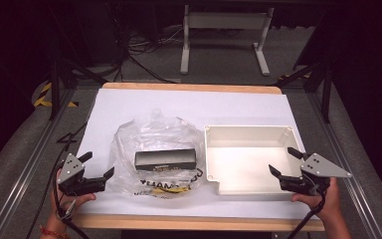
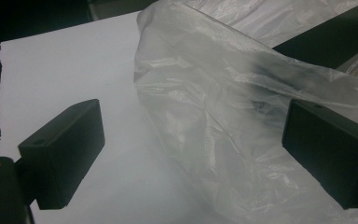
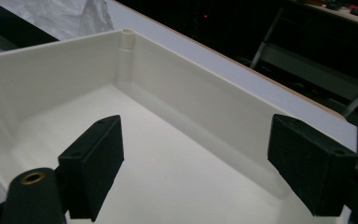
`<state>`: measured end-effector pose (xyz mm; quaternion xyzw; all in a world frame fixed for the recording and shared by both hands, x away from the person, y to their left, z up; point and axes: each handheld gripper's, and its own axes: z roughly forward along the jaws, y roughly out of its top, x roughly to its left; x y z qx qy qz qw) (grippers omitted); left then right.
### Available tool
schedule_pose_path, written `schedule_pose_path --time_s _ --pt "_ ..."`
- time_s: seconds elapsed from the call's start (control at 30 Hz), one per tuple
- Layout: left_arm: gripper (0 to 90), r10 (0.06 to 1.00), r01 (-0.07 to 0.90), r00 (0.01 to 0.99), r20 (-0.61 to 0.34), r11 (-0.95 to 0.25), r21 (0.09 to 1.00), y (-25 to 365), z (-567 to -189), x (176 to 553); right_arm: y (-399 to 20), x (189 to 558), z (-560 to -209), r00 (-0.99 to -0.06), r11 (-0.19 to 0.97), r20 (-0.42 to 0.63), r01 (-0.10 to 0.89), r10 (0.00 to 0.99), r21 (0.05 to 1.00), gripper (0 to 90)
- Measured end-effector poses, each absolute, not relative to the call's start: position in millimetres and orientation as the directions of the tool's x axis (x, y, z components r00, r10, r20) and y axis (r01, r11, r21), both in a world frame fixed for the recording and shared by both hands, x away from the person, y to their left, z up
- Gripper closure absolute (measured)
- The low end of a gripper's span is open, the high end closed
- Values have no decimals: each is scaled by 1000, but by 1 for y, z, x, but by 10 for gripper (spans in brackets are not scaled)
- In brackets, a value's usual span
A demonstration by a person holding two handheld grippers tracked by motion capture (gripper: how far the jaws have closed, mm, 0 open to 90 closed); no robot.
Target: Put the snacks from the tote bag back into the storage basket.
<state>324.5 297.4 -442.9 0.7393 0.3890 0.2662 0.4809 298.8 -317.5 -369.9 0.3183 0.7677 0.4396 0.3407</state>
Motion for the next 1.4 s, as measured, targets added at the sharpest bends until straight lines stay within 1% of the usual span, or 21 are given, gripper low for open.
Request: schedule_pose_path --time_s 0.1,0.27,0.4,0.5,0.6,0.7,0.77,0.83,0.9,1.03,1.17,1.2,1.4 --pt "66 825 322 565 17 -240 916 297 -444 324 -307 305 -365 -584 454 -276 181 764 873 187" --pt "66 823 323 568 18 -243 915 295 -444 323 -295 317 -360 -623 471 -278 167 731 866 181" --pt "67 828 312 561 27 -241 919 295 -442 321 -285 328 -358 -652 504 -306 136 694 853 171" --pt "68 833 312 552 27 -237 920 296 -441 321 -276 339 -353 -683 490 -280 130 674 862 163" --pt "68 833 316 552 29 -241 918 295 -441 322 -268 347 -350 -708 505 -283 120 647 855 164" --pt "68 833 316 552 42 -256 914 292 -441 322 -261 352 -347 -723 518 -280 124 631 847 172" --pt "68 829 313 557 39 -253 915 291 -441 323 -253 358 -343 -741 549 -294 119 603 827 184" --pt "68 828 312 559 36 -251 916 292 -441 323 -247 364 -339 -766 543 -260 135 588 829 190" --pt "67 827 312 561 38 -254 916 293 -441 321 -241 370 -336 -775 550 -258 135 577 824 191" --pt "68 828 307 559 38 -249 919 294 -440 321 -228 378 -331 -794 579 -272 120 543 806 230" --pt "68 826 315 563 33 -251 915 294 -441 322 -218 381 -327 -802 599 -285 110 525 793 244" --pt "68 822 318 569 32 -256 913 294 -441 322 -212 384 -325 -821 615 -282 104 497 781 253" --pt "68 818 309 574 31 -251 917 293 -442 322 -195 390 -323 -842 656 -289 98 455 748 250"
